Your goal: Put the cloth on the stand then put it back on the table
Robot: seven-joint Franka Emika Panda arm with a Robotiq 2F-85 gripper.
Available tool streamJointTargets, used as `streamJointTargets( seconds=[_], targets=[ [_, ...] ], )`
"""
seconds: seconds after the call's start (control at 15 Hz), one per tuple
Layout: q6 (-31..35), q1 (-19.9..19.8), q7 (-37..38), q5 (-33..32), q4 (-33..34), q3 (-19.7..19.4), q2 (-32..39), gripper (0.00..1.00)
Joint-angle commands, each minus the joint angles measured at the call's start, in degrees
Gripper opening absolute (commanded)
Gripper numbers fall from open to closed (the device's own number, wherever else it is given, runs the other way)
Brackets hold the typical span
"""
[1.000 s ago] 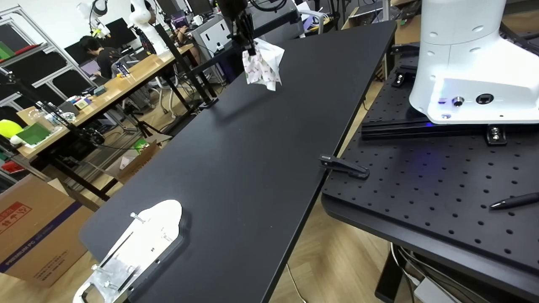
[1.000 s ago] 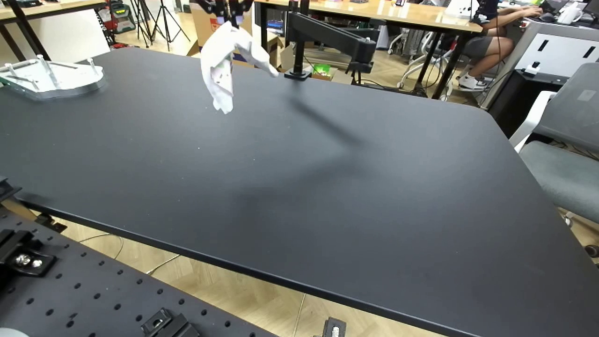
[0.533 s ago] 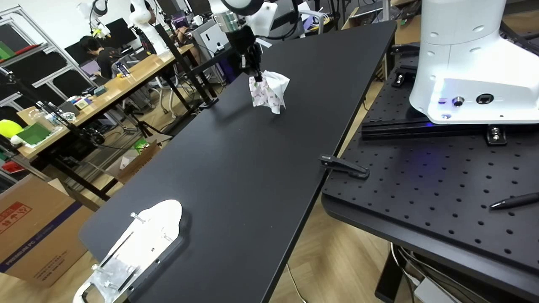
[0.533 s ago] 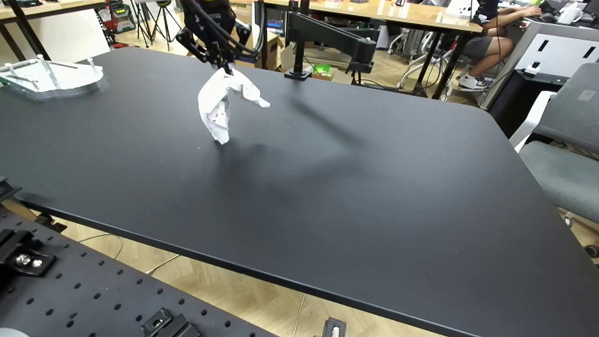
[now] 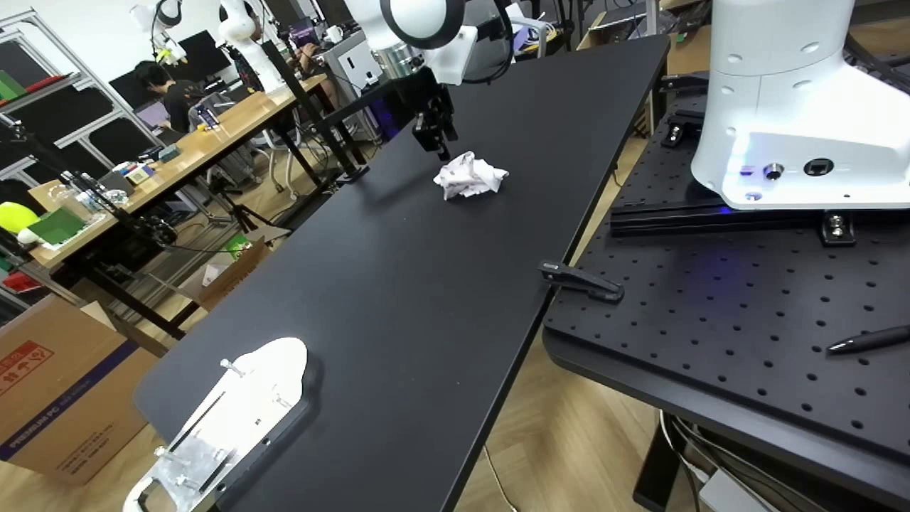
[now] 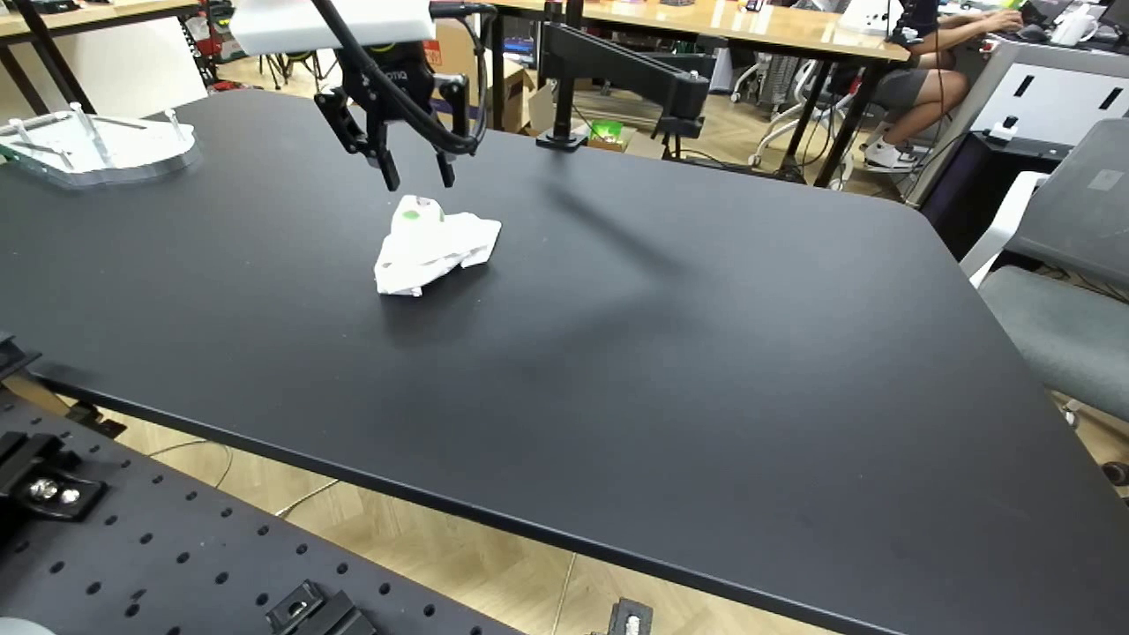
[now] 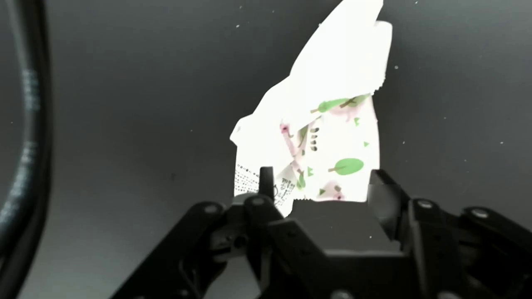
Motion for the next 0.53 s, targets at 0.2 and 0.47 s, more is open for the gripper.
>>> streamJointTargets(
  seconds=[0.2,0.47],
  targets=[
    [-12.61,1.32,1.80,10.47,1.08,1.32,-2.65,1.00],
    [-14.22,0.94,0.14,12.44,1.44,1.32,-2.00,1.00]
  ],
)
